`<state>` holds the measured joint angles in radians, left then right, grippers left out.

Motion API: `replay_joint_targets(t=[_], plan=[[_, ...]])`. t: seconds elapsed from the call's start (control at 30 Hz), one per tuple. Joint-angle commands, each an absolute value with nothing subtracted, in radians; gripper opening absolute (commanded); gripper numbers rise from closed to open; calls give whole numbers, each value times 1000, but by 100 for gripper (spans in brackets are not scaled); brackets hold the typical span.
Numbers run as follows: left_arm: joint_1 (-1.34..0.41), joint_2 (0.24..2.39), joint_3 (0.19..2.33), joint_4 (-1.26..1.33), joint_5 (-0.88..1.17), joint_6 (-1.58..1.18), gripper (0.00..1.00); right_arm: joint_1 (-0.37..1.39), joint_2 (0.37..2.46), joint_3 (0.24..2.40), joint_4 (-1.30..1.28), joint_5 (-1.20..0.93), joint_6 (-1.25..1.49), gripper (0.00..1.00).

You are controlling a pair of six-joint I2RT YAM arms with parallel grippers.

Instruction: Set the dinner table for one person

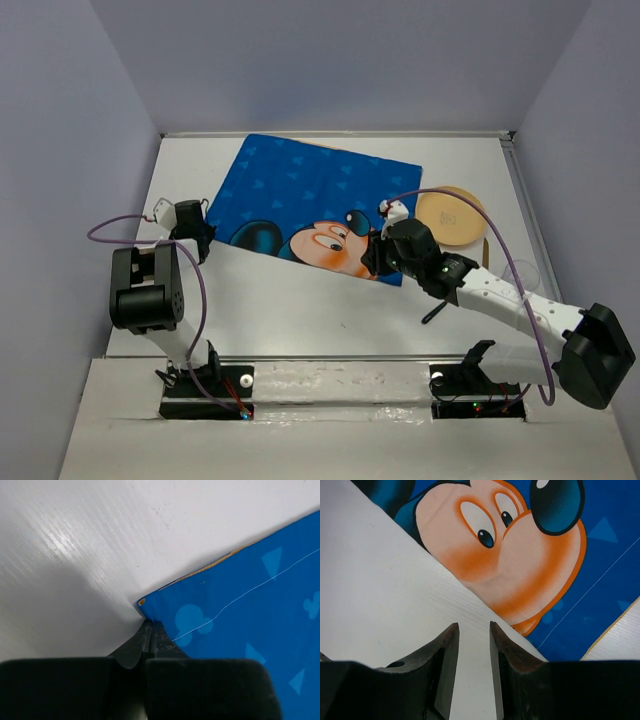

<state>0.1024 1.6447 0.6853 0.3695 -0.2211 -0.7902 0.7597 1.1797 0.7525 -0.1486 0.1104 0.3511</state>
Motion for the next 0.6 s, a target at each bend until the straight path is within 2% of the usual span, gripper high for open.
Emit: replay_joint_targets(t=[0.0, 0.2, 0.33, 0.57], plan=[[109, 1623, 690, 370, -218, -796, 0, 758, 1175, 762, -97, 144, 344, 37], [107, 1508, 592, 368, -203, -767, 0, 758, 1187, 765, -103, 170, 356, 42], [98, 1310, 459, 335, -179, -762, 0, 758, 1216, 776, -133, 294, 422, 48], [100, 1045, 328, 230, -150, -775, 0, 749, 1226, 759, -169, 366, 498, 49]])
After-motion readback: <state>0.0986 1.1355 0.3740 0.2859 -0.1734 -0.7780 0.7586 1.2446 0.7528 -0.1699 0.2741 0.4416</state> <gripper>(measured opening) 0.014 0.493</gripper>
